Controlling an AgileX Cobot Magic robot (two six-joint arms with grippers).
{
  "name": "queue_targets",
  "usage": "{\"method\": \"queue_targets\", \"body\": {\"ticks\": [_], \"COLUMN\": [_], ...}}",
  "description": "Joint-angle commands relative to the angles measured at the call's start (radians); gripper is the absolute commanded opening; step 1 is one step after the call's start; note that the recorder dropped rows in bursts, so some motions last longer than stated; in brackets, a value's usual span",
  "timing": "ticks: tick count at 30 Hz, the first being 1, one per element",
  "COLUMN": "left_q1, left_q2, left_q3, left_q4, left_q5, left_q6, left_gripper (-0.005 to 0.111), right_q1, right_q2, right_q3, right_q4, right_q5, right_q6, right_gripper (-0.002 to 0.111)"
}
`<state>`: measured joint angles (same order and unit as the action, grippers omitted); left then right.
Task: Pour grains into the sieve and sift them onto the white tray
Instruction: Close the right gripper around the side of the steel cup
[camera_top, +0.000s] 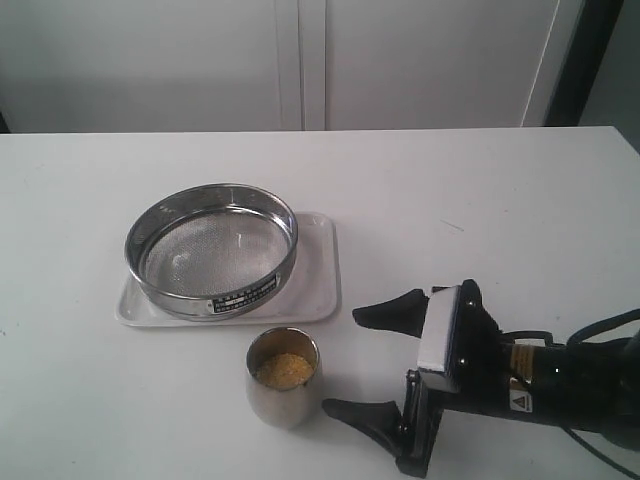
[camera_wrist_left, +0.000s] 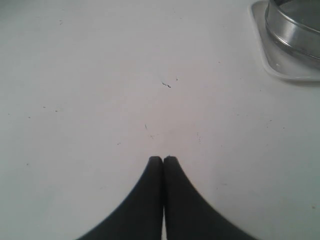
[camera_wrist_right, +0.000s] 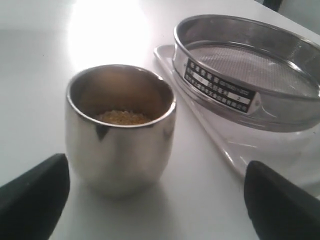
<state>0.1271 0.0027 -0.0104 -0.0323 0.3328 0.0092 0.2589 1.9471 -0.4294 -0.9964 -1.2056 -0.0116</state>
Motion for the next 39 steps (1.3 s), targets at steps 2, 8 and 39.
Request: {"method": "queue_targets", "body": {"ticks": [2,8,39], "left_q1": [0.0,0.0,0.0], "left_q2": [-0.003,-0.003,-0.003], "left_q3": [0.01,0.01,0.01], "left_q4": [-0.004,-0.004,-0.004], "left_q5": [0.009,0.009,0.009], "left_q6": [-0.009,-0.009,-0.009], "left_gripper": [0.0,0.0,0.0], "right_q1": [0.04,0.071,0.152], "right_q2": [0.0,0.0,0.0], "right_q3": [-0.013,-0.047,-0.107], "right_q4": [-0.006,0.007,0.028], "right_q5": [-0.003,0.031,0.186], "right_q6": [-0.004,-0.003,0.04], "right_gripper": [0.087,0.087,0.087]}}
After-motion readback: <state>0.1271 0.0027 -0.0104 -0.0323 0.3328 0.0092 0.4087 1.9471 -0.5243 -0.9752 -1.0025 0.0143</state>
